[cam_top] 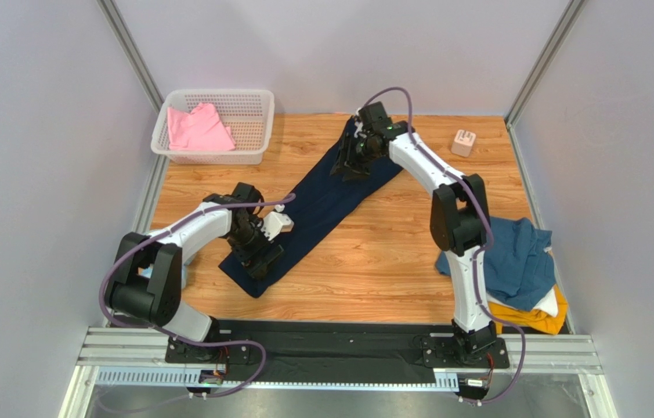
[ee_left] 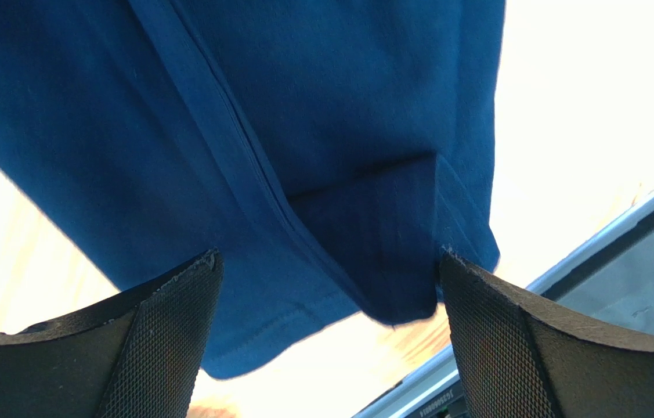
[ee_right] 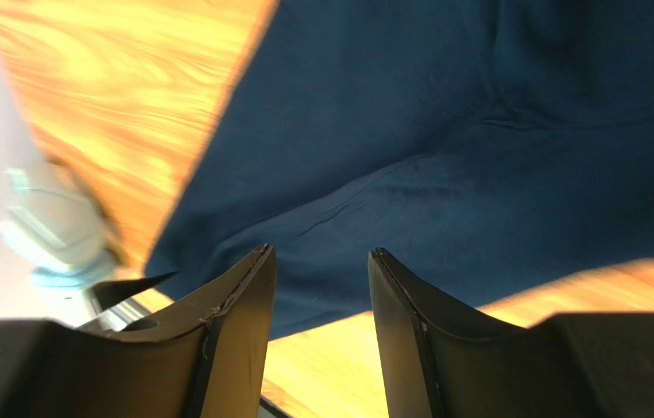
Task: Fold and stack the t-shirts
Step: Rotate the tshirt 90 degrees
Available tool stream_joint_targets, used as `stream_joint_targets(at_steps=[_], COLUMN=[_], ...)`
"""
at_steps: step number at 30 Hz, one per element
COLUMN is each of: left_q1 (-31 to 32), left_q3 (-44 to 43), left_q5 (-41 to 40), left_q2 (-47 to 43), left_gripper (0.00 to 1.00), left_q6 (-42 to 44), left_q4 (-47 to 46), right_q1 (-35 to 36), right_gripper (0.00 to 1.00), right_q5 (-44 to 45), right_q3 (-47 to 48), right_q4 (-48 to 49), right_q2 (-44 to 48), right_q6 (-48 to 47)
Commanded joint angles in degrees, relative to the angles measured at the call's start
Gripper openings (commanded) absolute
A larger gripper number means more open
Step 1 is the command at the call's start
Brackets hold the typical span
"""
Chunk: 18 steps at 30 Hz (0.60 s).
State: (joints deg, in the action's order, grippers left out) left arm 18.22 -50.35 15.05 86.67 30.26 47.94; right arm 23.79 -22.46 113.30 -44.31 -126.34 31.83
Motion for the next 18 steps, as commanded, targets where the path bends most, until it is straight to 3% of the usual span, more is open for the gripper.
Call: stream_joint_targets(at_steps=[1, 9, 14, 18], left_q1=[-0.2, -0.2, -0.2, 0.0], left_q3=[2.4, 3.9, 3.2, -2.0], left_q5=[-0.2, -0.4, 1.6, 7.8], left_q2=[-5.0, -9.7, -8.6, -7.3], left_gripper=[1.0, 1.0, 1.0, 0.99], left_q6=[2.1, 3.1, 3.1, 2.4], left_q4=[0.1, 1.5, 2.2, 5.0], right_q1=[1.8, 0.1, -2.3, -3.3], right_gripper=[0.49, 0.47, 0.46, 0.45], right_q5=[-0.7, 2.4, 3.3, 3.3], right_q3=[2.2, 10.2, 9.8, 4.8], right_q4=[-2.8, -8.2, -9.5, -9.5], right_q2=[-7.3, -16.4, -17.8, -15.5], right_q6=[1.2, 3.4, 3.6, 2.4])
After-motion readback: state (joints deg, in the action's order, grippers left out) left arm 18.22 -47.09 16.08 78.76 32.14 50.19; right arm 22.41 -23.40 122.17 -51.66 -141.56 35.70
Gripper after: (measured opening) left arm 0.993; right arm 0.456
